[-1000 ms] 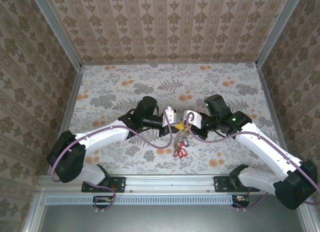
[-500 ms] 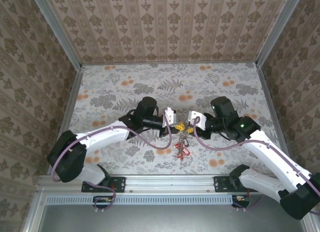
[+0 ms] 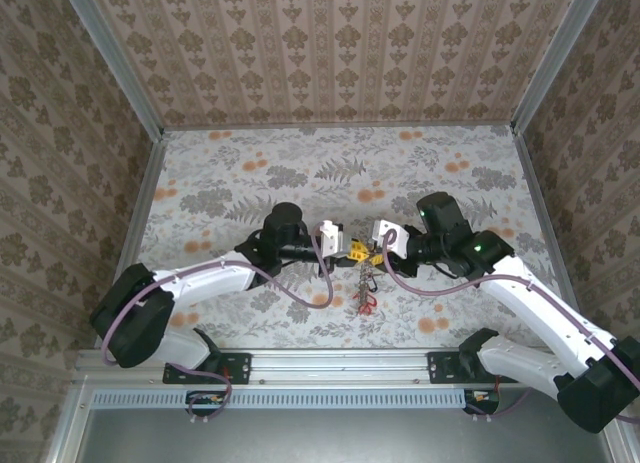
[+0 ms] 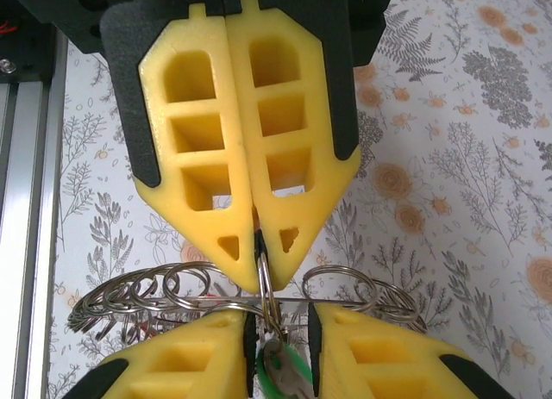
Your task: Put the keys on the keyring
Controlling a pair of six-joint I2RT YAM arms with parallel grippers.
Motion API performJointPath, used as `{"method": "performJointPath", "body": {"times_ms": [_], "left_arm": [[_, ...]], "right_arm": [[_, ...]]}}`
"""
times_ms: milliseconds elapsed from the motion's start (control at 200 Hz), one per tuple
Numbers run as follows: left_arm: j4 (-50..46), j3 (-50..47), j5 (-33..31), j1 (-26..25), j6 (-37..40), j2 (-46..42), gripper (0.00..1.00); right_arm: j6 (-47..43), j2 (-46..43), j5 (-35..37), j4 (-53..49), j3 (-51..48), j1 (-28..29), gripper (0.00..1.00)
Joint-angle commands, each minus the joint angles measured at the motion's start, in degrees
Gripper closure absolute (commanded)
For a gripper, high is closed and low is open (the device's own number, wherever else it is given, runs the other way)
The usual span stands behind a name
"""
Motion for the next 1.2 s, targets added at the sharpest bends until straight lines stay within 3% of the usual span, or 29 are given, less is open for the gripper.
{"method": "performJointPath", "body": {"times_ms": [0, 295, 395, 510, 590, 725, 835, 1195], "left_arm": [[14.16, -1.46, 2.35, -0.27, -4.33, 0.24, 1.00], [30.16, -3.83, 0.79, -1.36, -9.78, 4.35, 1.00], [30.62, -3.64, 0.65, -1.30, -10.46, 5.38, 1.00], [29.36, -4.31, -1.38, -1.14, -10.35, 5.04, 1.00], [23.40, -4.70, -4.36, -1.00, -8.07, 3.21, 0.91], [4.58, -2.24, -7.35, -0.90, -1.23, -1.04, 0.88], [-7.82, 1.16, -8.61, -0.86, 2.29, -2.33, 0.80], [-23.88, 10.56, -4.39, -2.42, 8.69, 1.87, 0.80]], "right_arm": [[1.90, 0.57, -2.84, 3.64, -1.82, 0.39, 0.75], [3.08, 1.09, -6.31, 8.83, -3.46, 0.32, 0.84], [3.06, 0.87, -6.97, 9.44, -3.44, 0.28, 0.98], [2.48, 0.09, -6.94, 9.09, -3.11, -0.24, 1.00], [1.71, -0.61, -6.07, 7.47, -2.54, -0.41, 1.00], [-0.89, -0.38, -2.27, 2.04, -0.32, -0.41, 1.00], [-2.08, 0.38, 0.16, -1.45, 1.21, -0.20, 1.00], [-4.06, 1.44, 2.90, -2.26, 1.34, 0.98, 1.00]]}}
